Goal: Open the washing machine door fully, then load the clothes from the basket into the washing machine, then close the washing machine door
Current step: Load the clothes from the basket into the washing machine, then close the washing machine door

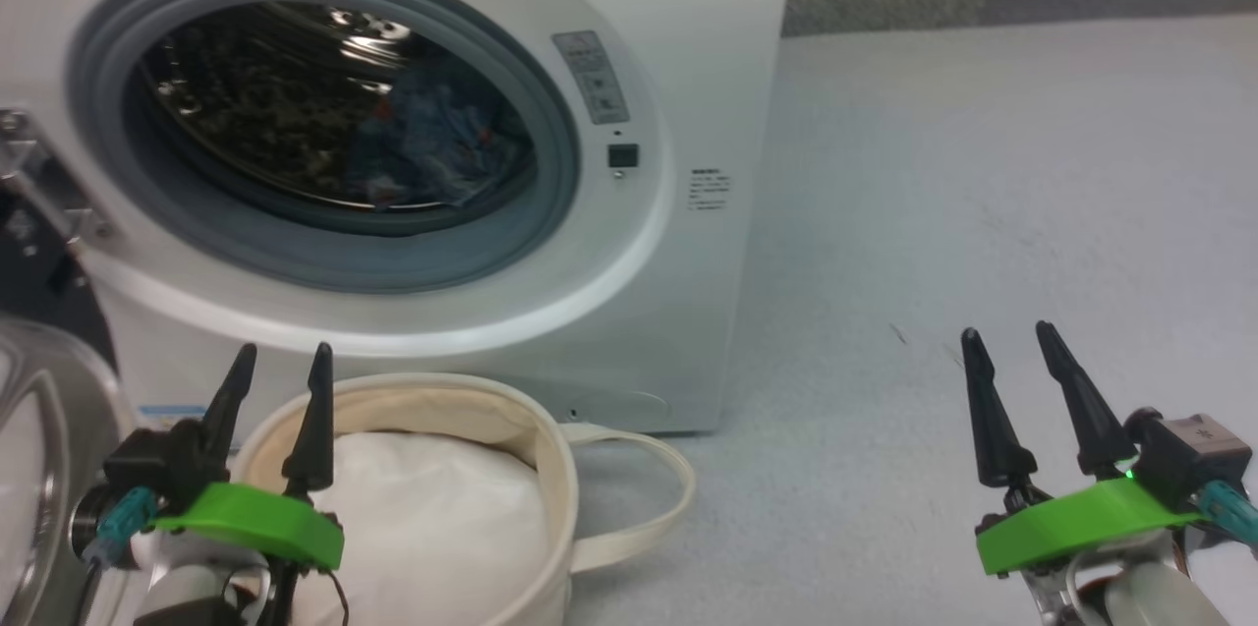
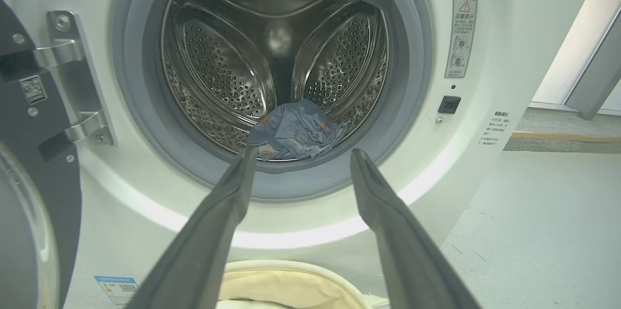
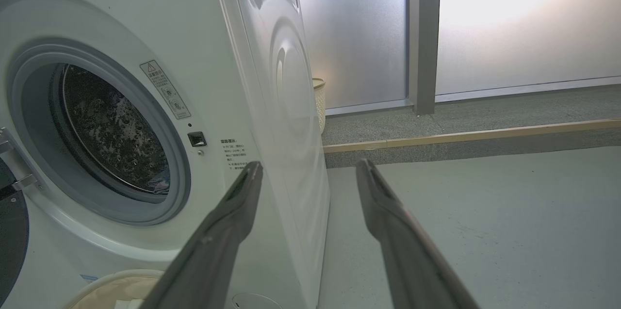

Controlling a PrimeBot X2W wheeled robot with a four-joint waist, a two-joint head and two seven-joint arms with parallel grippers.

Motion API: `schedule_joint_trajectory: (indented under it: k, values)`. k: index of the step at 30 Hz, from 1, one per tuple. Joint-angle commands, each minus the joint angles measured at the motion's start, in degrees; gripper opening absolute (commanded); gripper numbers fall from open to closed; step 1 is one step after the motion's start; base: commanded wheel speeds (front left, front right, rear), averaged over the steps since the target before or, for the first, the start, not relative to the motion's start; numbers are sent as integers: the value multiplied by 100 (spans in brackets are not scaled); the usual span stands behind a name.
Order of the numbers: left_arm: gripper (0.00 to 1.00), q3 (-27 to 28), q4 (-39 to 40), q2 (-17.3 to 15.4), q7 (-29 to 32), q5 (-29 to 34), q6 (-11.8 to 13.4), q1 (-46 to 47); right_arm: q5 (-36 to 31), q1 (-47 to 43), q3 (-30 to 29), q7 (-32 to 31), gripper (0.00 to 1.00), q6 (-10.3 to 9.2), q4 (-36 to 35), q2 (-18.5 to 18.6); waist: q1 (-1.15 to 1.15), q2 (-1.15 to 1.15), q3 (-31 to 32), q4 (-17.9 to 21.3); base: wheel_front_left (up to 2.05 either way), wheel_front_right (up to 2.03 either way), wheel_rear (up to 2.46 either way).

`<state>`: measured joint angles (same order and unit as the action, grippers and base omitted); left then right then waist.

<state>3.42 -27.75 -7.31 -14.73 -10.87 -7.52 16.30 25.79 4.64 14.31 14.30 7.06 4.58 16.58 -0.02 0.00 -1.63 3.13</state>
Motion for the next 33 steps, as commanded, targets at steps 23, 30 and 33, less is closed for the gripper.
schedule_joint_trajectory:
  k: [23, 30, 33]
  values:
    - [100, 142, 442, -151, -27, -273, 4, -5, -60, 207, -108, 70, 100, 43, 90, 105, 2, 0, 184, -201, 0, 0, 0]
    - [100, 182, 457, -128, -27, -289, 4, 8, -55, 222, -119, 70, 100, 43, 69, 115, 2, 0, 166, -167, 0, 0, 0]
    - [100, 196, 470, -119, -27, -287, 4, 16, -55, 231, -114, 70, 100, 43, 63, 122, 2, 0, 160, -165, 0, 0, 0]
